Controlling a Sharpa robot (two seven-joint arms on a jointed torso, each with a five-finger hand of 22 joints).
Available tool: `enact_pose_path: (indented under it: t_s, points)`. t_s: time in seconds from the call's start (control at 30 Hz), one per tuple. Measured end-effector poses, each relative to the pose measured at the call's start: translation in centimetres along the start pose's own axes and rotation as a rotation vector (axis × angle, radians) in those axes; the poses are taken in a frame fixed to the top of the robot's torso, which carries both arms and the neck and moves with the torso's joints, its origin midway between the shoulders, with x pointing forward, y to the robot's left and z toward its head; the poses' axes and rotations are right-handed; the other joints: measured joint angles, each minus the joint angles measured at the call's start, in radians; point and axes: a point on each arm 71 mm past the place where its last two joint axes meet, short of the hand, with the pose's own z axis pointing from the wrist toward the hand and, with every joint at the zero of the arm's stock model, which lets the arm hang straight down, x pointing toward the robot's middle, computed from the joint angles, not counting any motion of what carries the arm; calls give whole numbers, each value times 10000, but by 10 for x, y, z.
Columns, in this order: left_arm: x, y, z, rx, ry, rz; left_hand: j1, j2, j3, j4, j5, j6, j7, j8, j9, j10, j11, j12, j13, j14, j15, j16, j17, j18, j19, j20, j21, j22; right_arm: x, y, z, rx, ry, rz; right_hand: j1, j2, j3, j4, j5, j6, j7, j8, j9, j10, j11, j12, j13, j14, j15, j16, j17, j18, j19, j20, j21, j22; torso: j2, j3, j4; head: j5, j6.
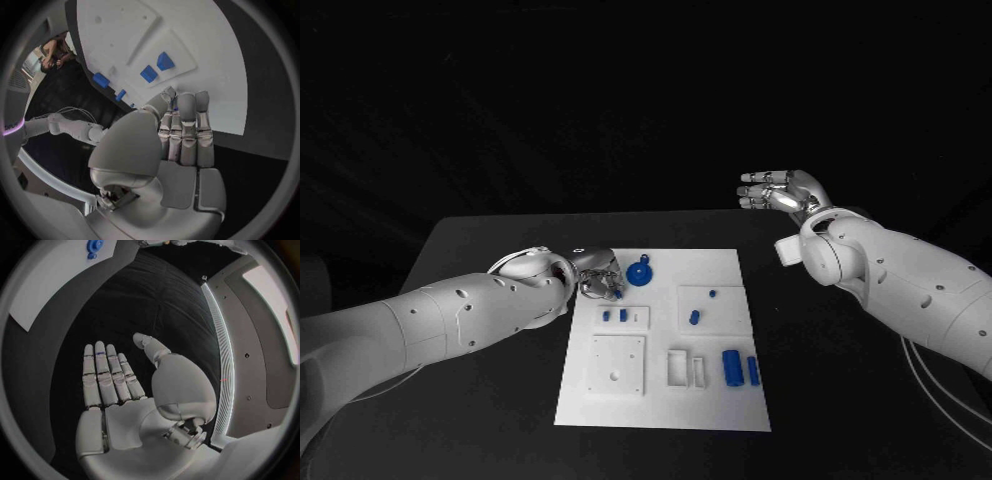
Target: Assemble the parts on the task board
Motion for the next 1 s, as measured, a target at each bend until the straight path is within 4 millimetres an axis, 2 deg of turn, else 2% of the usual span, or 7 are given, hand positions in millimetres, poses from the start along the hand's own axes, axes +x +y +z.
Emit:
enact_pose_path:
  t_s: [1.0]
  points:
    - [5,-3,3,23,138,188,0,-2,0,0,-20,-52,-17,4,-5,-35,34,32,3,-2,3,-77,8,-73,0,0,-40,0,1,0,0,5,21,15,0,0,0,0,0,0,0,0,0,0,0,0,0,0,0,0,0,1,0,0,0,0,4,6,-7,-42,-22]
